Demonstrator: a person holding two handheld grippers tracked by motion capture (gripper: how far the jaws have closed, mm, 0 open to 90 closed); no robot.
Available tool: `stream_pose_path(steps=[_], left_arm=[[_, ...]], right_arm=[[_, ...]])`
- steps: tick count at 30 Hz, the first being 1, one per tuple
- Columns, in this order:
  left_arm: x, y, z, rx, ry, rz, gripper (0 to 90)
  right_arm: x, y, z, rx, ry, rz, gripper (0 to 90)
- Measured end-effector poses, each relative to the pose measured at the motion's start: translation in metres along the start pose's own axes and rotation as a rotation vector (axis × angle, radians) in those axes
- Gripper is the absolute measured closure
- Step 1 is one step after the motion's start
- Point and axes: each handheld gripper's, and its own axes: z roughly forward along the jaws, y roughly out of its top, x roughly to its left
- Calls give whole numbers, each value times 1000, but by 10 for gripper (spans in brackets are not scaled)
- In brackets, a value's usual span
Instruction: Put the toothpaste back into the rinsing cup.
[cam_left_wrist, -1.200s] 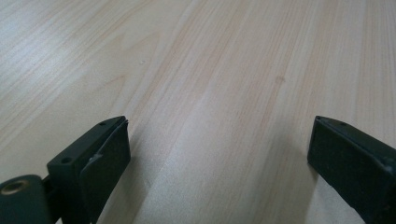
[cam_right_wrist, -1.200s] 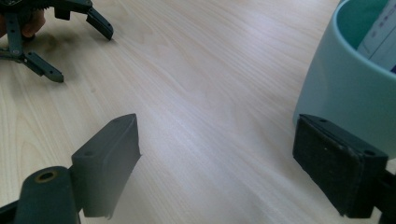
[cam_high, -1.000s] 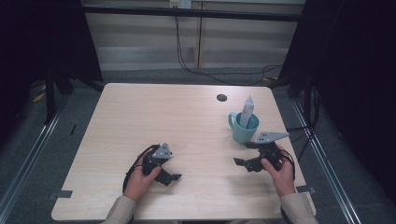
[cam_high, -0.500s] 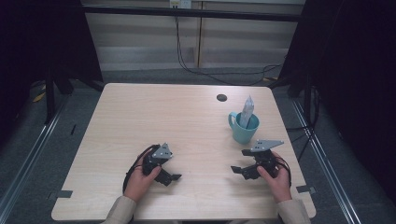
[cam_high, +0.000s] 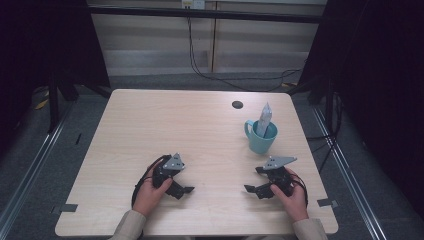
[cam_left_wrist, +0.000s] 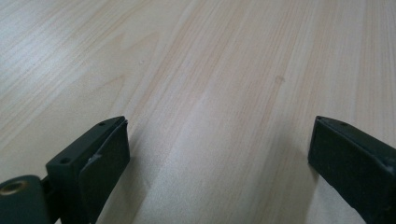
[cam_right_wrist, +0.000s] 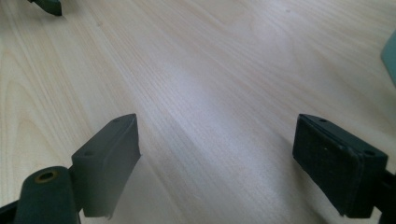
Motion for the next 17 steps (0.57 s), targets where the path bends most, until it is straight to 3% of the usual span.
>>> stream_pose_path(steps=[17], left_arm=[[0,0,0,1,0,0,51]], right_arm=[[6,-5,3,18,-33,-75,136]])
